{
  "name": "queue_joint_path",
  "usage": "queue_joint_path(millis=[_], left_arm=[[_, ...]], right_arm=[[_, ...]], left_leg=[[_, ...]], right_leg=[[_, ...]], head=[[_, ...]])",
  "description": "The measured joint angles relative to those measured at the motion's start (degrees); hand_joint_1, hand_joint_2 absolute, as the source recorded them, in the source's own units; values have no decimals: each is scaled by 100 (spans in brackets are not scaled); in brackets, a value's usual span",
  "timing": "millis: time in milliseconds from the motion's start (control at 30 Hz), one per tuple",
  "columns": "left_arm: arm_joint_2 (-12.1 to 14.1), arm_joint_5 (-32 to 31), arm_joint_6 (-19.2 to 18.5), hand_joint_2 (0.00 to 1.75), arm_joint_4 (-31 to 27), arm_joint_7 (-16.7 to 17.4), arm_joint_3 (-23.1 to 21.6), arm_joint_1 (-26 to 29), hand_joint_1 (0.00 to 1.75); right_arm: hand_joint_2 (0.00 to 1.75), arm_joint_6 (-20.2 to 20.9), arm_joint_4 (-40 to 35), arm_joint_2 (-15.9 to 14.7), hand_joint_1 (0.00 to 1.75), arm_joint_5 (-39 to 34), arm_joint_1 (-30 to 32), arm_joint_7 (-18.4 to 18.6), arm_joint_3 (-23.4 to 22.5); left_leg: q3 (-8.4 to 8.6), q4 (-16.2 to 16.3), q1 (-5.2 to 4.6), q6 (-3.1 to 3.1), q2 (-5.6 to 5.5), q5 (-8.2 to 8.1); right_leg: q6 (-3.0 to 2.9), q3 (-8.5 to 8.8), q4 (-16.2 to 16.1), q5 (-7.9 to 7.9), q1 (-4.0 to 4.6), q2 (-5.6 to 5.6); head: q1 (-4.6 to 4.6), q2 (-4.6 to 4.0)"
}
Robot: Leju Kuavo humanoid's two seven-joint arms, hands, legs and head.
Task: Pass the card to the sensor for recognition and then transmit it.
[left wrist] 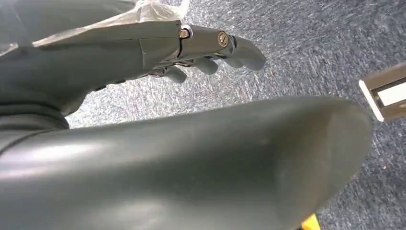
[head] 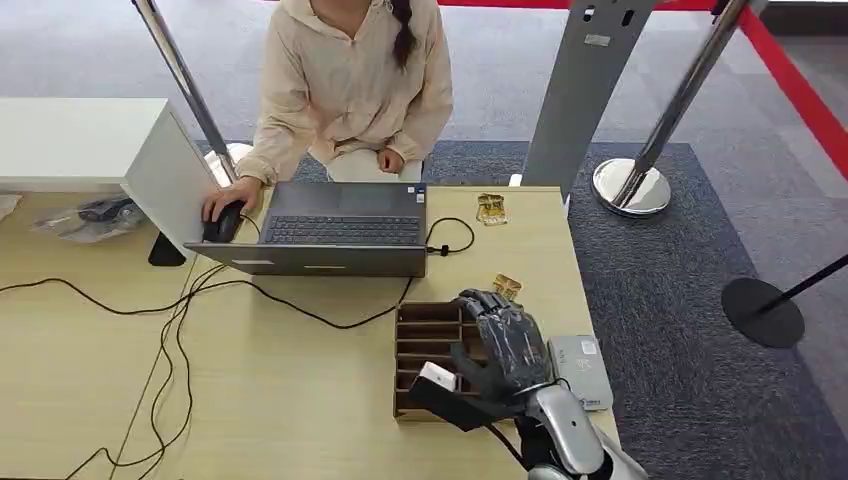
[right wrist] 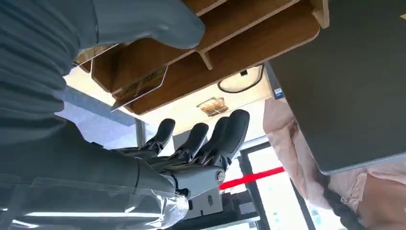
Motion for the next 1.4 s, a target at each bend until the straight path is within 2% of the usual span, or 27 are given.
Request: queue_joint_path(millis=[1400], left_arm=[[-98,-44,-61,0,0,-83,-4,-69,0]], right_arm=[[175,-120,415,190,65,282,-76,22,-24]], left_leg=[[-3,0,0,0,0,0]], right_leg=[[0,-4,0,0,0,0]], head=[[2,0]])
